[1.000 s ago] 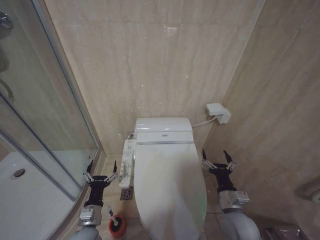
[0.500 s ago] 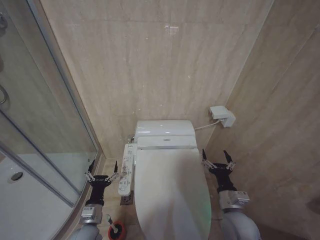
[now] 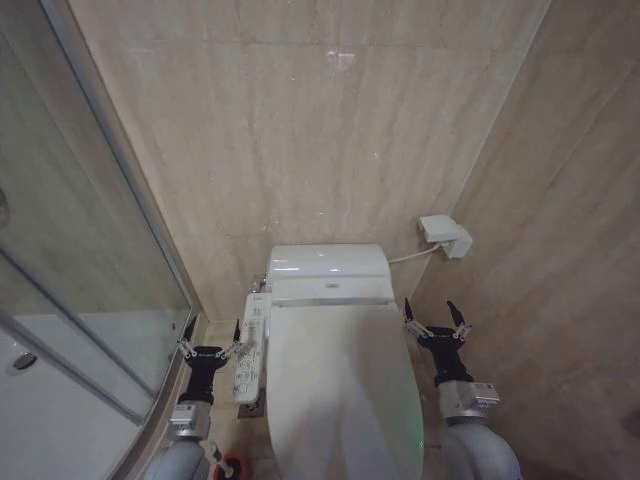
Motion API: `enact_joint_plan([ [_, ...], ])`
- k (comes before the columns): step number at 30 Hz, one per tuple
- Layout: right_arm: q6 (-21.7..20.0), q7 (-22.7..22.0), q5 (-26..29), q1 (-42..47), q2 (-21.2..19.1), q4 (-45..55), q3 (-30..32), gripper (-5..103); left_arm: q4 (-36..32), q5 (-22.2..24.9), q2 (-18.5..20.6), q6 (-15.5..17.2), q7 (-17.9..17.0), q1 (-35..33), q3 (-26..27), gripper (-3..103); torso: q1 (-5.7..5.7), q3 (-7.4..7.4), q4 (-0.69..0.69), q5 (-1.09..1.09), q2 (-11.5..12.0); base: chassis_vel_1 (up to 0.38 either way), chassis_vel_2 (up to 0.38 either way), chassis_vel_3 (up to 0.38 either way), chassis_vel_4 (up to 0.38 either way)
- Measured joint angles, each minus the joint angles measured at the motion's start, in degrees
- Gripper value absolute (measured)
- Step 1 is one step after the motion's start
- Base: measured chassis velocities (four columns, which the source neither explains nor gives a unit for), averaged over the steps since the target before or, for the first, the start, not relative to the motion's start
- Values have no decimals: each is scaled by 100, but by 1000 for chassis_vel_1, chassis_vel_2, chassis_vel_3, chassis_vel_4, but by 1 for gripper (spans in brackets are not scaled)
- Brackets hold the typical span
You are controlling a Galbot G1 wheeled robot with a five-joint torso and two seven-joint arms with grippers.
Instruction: Open the toilet lid, clean the toilet bowl with a toilet brush, close the toilet lid, and flush.
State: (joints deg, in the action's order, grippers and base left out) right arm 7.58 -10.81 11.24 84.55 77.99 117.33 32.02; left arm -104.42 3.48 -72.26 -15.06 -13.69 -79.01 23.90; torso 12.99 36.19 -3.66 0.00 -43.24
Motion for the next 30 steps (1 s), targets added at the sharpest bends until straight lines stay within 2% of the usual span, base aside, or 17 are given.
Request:
enact_joint_plan([
  [5, 0, 0, 0, 3, 0, 0, 0, 100, 284, 287, 200, 162, -71, 303, 15, 100, -4, -1, 1, 0, -1, 0, 0, 0, 0],
  [8, 0, 0, 0, 4, 0, 0, 0, 100, 623, 648, 337, 396, -158, 720, 36, 100, -6, -2, 0, -2, -1, 0, 0, 0, 0],
  [12, 0, 0, 1, 4, 0, 0, 0, 100, 1017, 821, 485, 436, -158, 1138, -2, 100, -5, -1, 0, -2, -1, 0, 0, 0, 0],
  [15, 0, 0, 0, 2, 0, 0, 0, 100, 1603, 974, 690, 299, 4, 1761, -144, 100, -3, -1, 0, -2, 0, 0, 0, 0, 0],
  [16, 0, 0, 0, 2, 0, 0, 0, 100, 1603, 974, 690, 299, 4, 1761, -144, 100, -3, -1, 0, -2, 0, 0, 0, 0, 0],
  [20, 0, 0, 0, 3, 0, 0, 0, 100, 2262, 1281, 869, 85, 365, 2425, -332, 100, -3, -1, -3, -1, 0, 0, 0, 0, 0],
  [26, 0, 1, 0, 3, 0, 0, 0, 100, 3013, 1382, 976, -123, 492, 2919, -478, 100, -3, -1, 2, -2, 0, 0, 0, 0, 0],
  [30, 0, 0, 0, 3, 0, 0, 0, 100, 3462, 1406, 1151, -291, 815, 3208, -535, 100, -3, -1, -1, 0, 0, 0, 0, 0, 0],
])
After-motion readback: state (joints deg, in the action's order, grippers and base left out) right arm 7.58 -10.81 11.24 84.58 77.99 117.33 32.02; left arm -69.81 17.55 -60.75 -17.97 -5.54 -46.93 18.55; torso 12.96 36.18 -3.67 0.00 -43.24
